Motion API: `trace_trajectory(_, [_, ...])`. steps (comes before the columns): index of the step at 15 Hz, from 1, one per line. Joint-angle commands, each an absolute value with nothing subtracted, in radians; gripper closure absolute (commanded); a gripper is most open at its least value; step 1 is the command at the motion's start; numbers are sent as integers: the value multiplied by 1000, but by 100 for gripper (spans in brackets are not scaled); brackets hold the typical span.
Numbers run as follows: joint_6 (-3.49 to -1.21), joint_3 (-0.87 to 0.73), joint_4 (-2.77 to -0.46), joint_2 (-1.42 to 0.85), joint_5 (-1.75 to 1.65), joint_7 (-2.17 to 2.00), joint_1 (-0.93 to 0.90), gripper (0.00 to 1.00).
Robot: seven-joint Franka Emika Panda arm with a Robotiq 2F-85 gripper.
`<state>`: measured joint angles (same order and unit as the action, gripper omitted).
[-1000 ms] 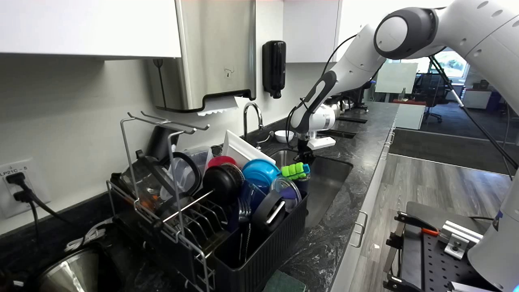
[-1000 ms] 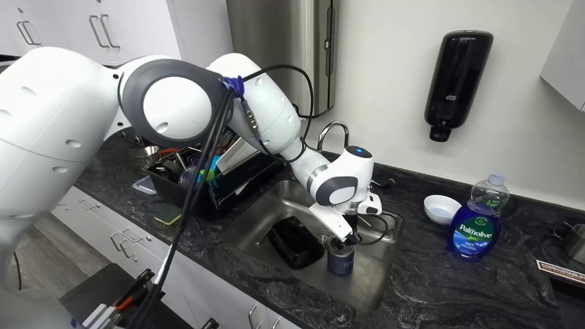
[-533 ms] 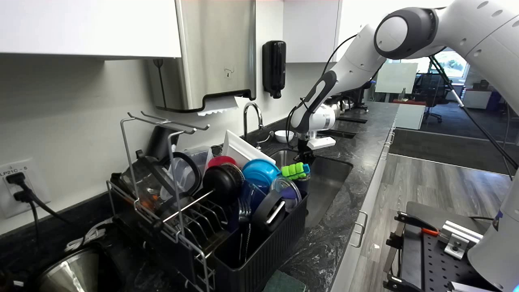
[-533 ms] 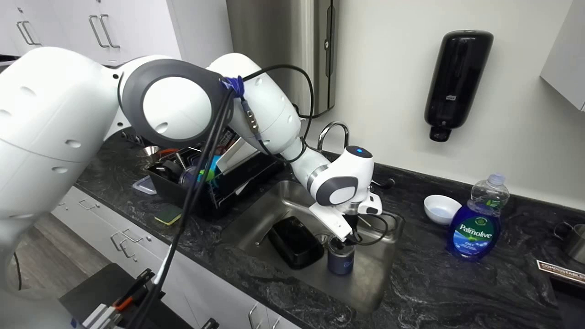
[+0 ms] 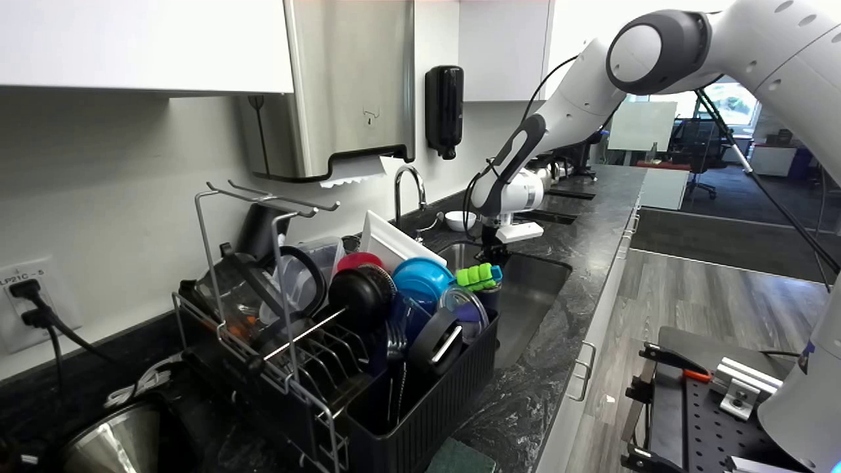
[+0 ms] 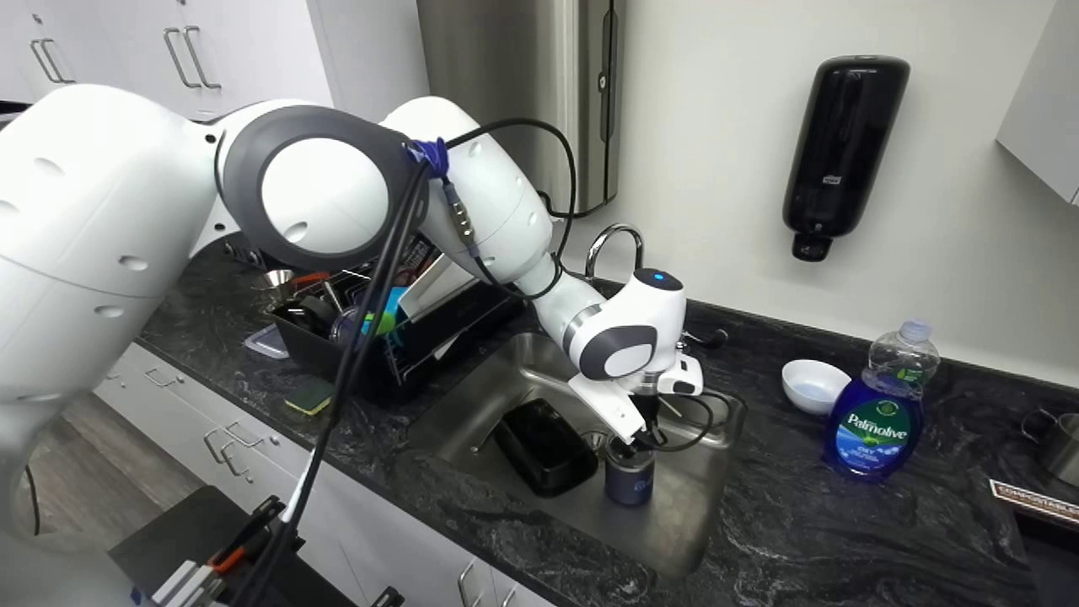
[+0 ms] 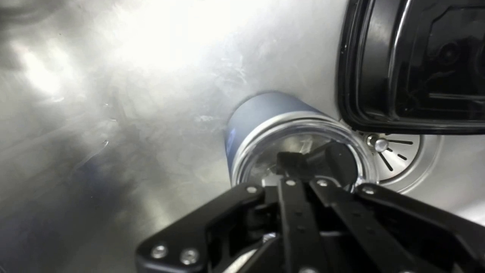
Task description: Pick up the lid from the rack and close the thermocup inside the sink
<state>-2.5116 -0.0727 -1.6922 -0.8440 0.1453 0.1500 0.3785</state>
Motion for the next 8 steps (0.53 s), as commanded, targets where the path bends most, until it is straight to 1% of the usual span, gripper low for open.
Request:
trace_trajectory(1, [-2563, -86, -1738, -815, 141, 129, 355, 100])
trace_trajectory(8, [-2572, -104, -1766, -765, 130, 100, 329, 100])
